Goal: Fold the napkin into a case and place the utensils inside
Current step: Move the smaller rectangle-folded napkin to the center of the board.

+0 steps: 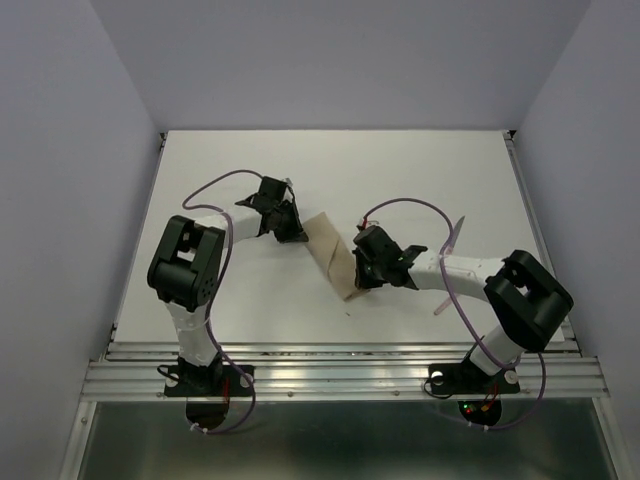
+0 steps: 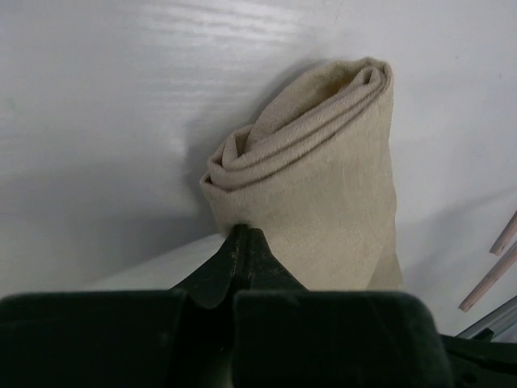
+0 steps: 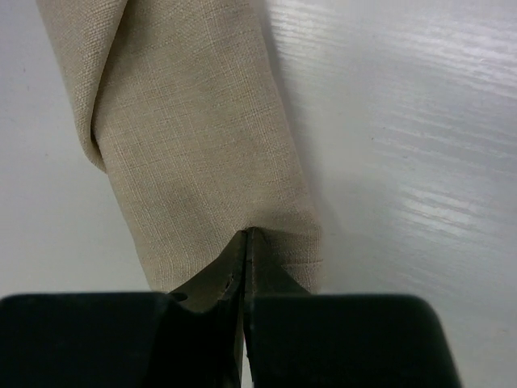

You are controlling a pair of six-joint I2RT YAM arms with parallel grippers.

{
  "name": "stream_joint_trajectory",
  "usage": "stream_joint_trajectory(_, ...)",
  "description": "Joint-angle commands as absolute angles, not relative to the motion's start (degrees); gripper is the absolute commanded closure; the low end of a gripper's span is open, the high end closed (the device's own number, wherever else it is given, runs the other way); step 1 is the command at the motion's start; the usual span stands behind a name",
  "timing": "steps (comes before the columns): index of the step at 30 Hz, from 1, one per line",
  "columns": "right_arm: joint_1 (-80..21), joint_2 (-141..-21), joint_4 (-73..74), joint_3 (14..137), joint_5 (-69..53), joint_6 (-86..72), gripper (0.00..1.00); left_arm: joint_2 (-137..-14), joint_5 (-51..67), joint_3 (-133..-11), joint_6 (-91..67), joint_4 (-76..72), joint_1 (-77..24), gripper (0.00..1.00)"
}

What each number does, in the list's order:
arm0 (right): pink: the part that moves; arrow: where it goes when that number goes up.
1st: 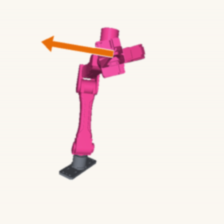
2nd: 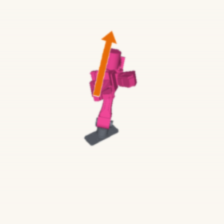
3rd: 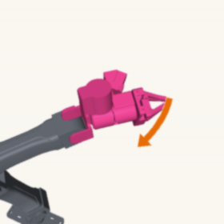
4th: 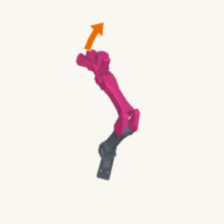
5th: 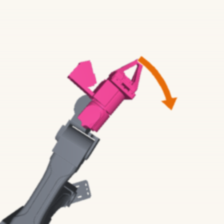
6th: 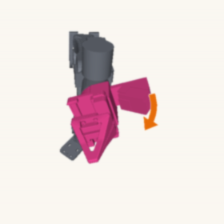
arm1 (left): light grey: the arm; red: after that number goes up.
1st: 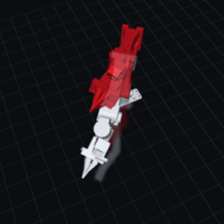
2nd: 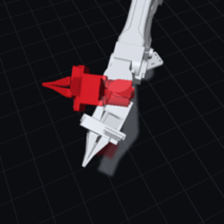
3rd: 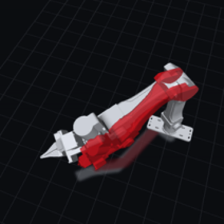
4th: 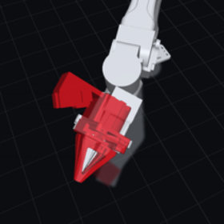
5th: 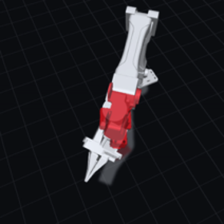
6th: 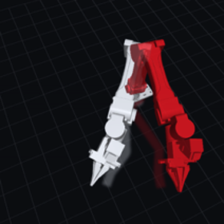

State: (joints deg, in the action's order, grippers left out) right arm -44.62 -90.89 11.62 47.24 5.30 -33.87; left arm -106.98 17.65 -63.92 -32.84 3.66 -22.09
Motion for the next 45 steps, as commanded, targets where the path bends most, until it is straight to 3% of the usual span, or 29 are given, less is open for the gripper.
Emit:
stream_joint_trajectory(1,-44.4,-91.9,16.2,48.3,14.1,-23.2,0.99,-96.5,14.7,-58.7,-33.0,3.8,-22.3,1.0)
stream_joint_trajectory(8,-44.4,-89.7,12.0,49.7,16.7,-15.6,0.97,-91.1,14.7,-57.7,-32.9,4.1,-23.3,1.0)
stream_joint_trajectory(11,-44.4,-89.2,12.0,52.0,16.1,-19.2,0.87,-93.9,14.3,-60.0,-32.4,4.0,-24.0,1.0)
stream_joint_trajectory(19,-44.4,-87.5,14.8,54.3,17.8,-37.2,0.85,-103.3,10.8,-67.1,-34.3,1.3,-24.7,1.0)
stream_joint_trajectory(27,-44.4,-86.0,16.1,50.1,17.1,-40.5,0.79,-109.3,8.2,-67.7,-35.9,1.8,-24.8,1.0)
stream_joint_trajectory(38,-42.6,-96.0,13.6,51.8,22.5,-32.7,0.8,-100.7,5.5,-60.2,-37.0,4.0,-25.7,1.0)
stream_joint_trajectory(45,-41.0,-95.3,10.2,54.5,19.5,-21.8,0.76,-94.5,1.3,-59.0,-38.0,8.3,-29.5,1.0)
